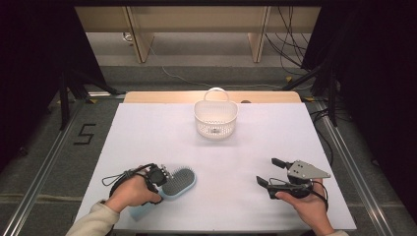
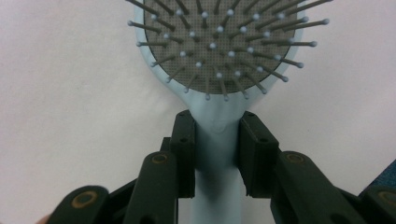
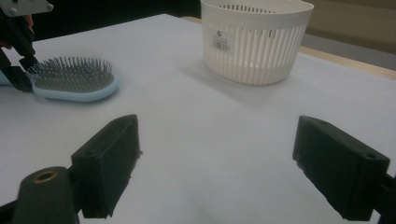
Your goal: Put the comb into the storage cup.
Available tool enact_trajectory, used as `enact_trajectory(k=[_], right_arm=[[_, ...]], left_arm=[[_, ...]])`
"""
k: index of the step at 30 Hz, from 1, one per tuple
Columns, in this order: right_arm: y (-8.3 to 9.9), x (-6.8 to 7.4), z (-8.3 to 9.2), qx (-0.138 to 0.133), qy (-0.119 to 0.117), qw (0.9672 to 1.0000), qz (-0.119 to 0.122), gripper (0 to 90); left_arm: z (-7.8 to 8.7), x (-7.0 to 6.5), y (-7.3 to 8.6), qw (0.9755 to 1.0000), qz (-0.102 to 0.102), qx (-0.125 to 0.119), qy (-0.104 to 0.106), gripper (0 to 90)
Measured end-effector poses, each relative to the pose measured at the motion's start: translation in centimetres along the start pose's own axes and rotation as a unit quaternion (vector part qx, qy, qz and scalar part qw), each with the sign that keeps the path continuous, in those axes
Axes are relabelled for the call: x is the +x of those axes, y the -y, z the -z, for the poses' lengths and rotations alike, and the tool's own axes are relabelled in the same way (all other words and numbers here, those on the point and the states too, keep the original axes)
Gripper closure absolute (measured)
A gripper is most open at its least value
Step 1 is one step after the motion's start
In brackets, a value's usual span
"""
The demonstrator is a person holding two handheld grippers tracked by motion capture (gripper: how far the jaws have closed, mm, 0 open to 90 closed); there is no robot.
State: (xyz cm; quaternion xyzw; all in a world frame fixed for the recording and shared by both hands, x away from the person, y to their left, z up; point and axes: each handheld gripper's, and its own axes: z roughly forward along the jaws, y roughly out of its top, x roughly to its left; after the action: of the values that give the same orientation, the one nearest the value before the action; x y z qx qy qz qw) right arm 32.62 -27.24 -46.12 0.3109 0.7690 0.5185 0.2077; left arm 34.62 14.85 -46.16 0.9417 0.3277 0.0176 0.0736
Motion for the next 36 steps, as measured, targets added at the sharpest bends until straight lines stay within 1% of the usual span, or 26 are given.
enact_trajectory(k=[5,8,13,15,18,19,21,24,28,32,35,36], right_arm=[[0.0,0.0,0.0,0.001,0.0,1.0,0.0,15.7],[0.0,0.0,0.0,0.0,0.0,1.0,0.001,15.7],[0.0,0.0,0.0,0.002,-0.001,1.0,0.0,15.7],[0.0,0.0,0.0,0.003,-0.001,1.0,0.0,15.7],[0.0,0.0,0.0,0.003,-0.001,1.0,0.001,15.6],[0.0,0.0,0.0,0.003,-0.002,1.0,0.0,15.6],[0.1,0.0,-0.1,0.004,-0.003,1.0,0.001,15.6],[0.1,0.0,-0.1,0.005,-0.002,1.0,0.001,15.6],[0.1,0.0,-0.1,0.004,-0.003,1.0,0.001,15.6],[0.1,0.0,-0.1,0.004,-0.003,1.0,0.002,15.6],[0.1,0.0,-0.1,0.004,-0.003,1.0,0.002,15.6],[0.0,0.0,0.0,0.004,-0.003,1.0,0.001,15.6]], left_arm=[[0.0,-0.1,0.1,0.9999,0.004,-0.009,-0.002,69.6],[0.0,-0.1,0.2,0.9999,0.001,-0.016,-0.005,69.6],[0.1,-0.2,0.2,0.9998,-0.003,-0.017,-0.009,69.7],[0.2,-0.2,0.2,0.9996,-0.001,-0.025,-0.009,69.7],[0.4,-0.2,0.2,0.9995,-0.007,-0.028,-0.012,69.7],[0.4,-0.2,0.3,0.9995,-0.007,-0.028,-0.01,69.7],[0.4,-0.2,0.3,0.9993,-0.004,-0.035,-0.015,69.7],[0.5,-0.1,0.4,0.9991,-0.006,-0.038,-0.017,69.7],[0.8,-0.1,0.5,0.9983,-0.006,-0.054,-0.023,69.7],[1.1,0.1,0.7,0.9962,-0.006,-0.083,-0.025,69.7],[1.3,0.3,0.8,0.9948,-0.007,-0.096,-0.034,69.7],[1.3,0.3,0.9,0.9948,-0.007,-0.096,-0.034,69.7]])
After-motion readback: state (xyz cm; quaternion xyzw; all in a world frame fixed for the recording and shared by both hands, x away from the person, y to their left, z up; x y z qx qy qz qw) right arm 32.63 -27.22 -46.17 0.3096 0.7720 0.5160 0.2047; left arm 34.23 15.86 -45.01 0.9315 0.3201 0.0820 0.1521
